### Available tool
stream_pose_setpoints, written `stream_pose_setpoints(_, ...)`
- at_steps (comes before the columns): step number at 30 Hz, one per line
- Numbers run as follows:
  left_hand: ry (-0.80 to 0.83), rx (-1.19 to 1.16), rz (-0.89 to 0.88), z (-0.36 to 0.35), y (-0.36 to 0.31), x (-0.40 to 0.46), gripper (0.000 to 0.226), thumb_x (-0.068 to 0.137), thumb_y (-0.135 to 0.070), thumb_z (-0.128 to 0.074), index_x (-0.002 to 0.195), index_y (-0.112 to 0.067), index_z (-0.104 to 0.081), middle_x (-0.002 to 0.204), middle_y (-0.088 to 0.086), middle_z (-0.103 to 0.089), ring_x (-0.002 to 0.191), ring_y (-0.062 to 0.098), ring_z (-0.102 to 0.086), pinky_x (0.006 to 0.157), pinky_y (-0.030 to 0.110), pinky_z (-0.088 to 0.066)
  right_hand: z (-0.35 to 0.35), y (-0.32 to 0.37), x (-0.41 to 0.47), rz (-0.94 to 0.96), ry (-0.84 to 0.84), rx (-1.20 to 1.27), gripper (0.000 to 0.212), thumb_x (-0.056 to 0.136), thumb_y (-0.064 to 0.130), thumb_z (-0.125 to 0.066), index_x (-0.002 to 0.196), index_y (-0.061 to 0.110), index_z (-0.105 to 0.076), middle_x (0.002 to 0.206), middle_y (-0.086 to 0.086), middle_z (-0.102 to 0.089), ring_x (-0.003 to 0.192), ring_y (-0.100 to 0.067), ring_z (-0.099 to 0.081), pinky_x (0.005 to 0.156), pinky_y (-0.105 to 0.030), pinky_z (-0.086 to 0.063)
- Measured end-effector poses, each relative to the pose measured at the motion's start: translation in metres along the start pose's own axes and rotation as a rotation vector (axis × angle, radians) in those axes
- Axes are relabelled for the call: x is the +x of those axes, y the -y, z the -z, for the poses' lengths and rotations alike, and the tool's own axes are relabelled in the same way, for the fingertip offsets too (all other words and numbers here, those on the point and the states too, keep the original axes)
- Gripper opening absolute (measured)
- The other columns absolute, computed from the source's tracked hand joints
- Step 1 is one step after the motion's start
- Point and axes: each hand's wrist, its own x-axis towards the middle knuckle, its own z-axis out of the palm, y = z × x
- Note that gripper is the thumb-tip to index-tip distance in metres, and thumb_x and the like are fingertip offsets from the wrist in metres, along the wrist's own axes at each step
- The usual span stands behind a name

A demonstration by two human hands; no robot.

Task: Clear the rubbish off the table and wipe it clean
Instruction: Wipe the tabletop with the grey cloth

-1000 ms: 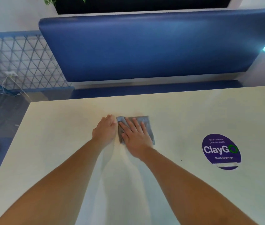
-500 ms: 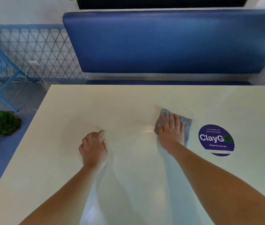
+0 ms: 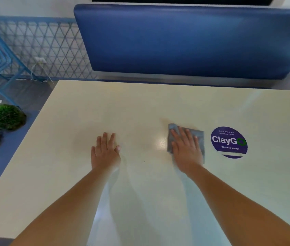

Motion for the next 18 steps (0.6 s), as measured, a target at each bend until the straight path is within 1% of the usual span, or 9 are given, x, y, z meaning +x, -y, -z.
stream_pose_setpoints(3,0.035,0.008,-0.007,0.002,-0.001,-0.001,0.055,0.105,-0.042,-0.013,0.153,-0.037,0.011,0.160,-0.010,0.022,0.148,0.014,0.019,0.121,0.040,0.005,0.004,-0.024,-0.007,-0.175,-0.051,0.026,0.053,0.104,0.038,-0.014,0.153,0.036,0.005,0.164,0.008,0.004,0.150,-0.012,0.009,0.121,-0.039,0.008)
stream_pose_setpoints(6,0.018,0.016,-0.010,0.004,0.002,-0.002,0.054,0.105,-0.042,-0.015,0.153,-0.039,0.009,0.160,-0.012,0.021,0.148,0.014,0.017,0.121,0.039,0.002,-0.001,0.006,-0.005,-0.335,-0.095,0.095,0.054,0.104,0.037,-0.018,0.155,0.033,-0.002,0.164,0.004,0.002,0.150,-0.017,0.008,0.121,-0.042,0.008)
stream_pose_setpoints(7,0.016,0.021,-0.011,0.005,0.003,-0.002,0.054,0.105,-0.042,-0.016,0.153,-0.040,0.008,0.160,-0.013,0.021,0.149,0.014,0.016,0.121,0.039,0.000,-0.004,0.023,-0.006,-0.333,-0.082,0.100,0.053,0.104,0.038,-0.016,0.155,0.033,0.000,0.164,0.005,0.005,0.150,-0.018,0.010,0.121,-0.042,0.009)
stream_pose_setpoints(10,0.035,0.036,-0.054,0.014,0.002,0.002,0.054,0.104,-0.044,-0.021,0.153,-0.042,0.002,0.161,-0.014,0.015,0.150,0.014,0.011,0.119,0.040,-0.008,-0.020,0.079,-0.019,-0.101,-0.018,0.133,0.059,0.096,0.048,0.005,0.154,0.036,0.000,0.161,0.012,0.012,0.149,-0.015,0.015,0.120,-0.041,0.014)
stream_pose_setpoints(12,0.061,0.044,-0.092,0.020,0.006,0.006,0.053,0.104,-0.044,-0.022,0.153,-0.043,-0.002,0.162,-0.015,0.012,0.150,0.014,0.007,0.117,0.042,-0.014,-0.030,0.116,-0.034,0.030,0.023,0.186,0.069,0.091,0.054,0.018,0.154,0.038,-0.006,0.161,0.015,0.010,0.149,-0.013,0.015,0.118,-0.039,0.017)
stream_pose_setpoints(13,0.077,0.045,-0.109,0.023,0.009,0.008,0.052,0.104,-0.044,-0.021,0.153,-0.043,-0.003,0.162,-0.015,0.010,0.150,0.014,0.006,0.116,0.044,-0.016,-0.034,0.130,-0.042,0.066,0.041,0.204,0.072,0.090,0.055,0.020,0.154,0.038,-0.008,0.161,0.015,0.009,0.148,-0.012,0.015,0.118,-0.038,0.018)
stream_pose_setpoints(15,0.112,0.049,-0.139,0.029,0.016,0.013,0.051,0.104,-0.044,-0.017,0.153,-0.044,-0.003,0.162,-0.015,0.010,0.150,0.013,0.005,0.115,0.045,-0.017,-0.039,0.142,-0.054,0.121,0.068,0.202,0.069,0.091,0.057,0.014,0.154,0.038,-0.008,0.161,0.015,0.008,0.148,-0.011,0.017,0.118,-0.038,0.018)
stream_pose_setpoints(17,0.137,0.047,-0.170,0.032,0.021,0.015,0.051,0.104,-0.043,-0.016,0.153,-0.043,-0.002,0.162,-0.015,0.011,0.150,0.013,0.006,0.115,0.045,-0.016,-0.038,0.130,-0.061,0.175,0.066,0.143,0.063,0.094,0.057,0.001,0.154,0.040,-0.008,0.162,0.015,0.004,0.149,-0.012,0.013,0.118,-0.037,0.018)
stream_pose_setpoints(18,0.141,0.041,-0.185,0.032,0.021,0.014,0.051,0.104,-0.042,-0.017,0.153,-0.043,-0.003,0.162,-0.014,0.011,0.150,0.013,0.007,0.115,0.045,-0.016,-0.037,0.119,-0.063,0.172,0.050,0.107,0.062,0.093,0.056,-0.001,0.154,0.041,-0.007,0.162,0.015,0.002,0.149,-0.012,0.011,0.118,-0.037,0.016)
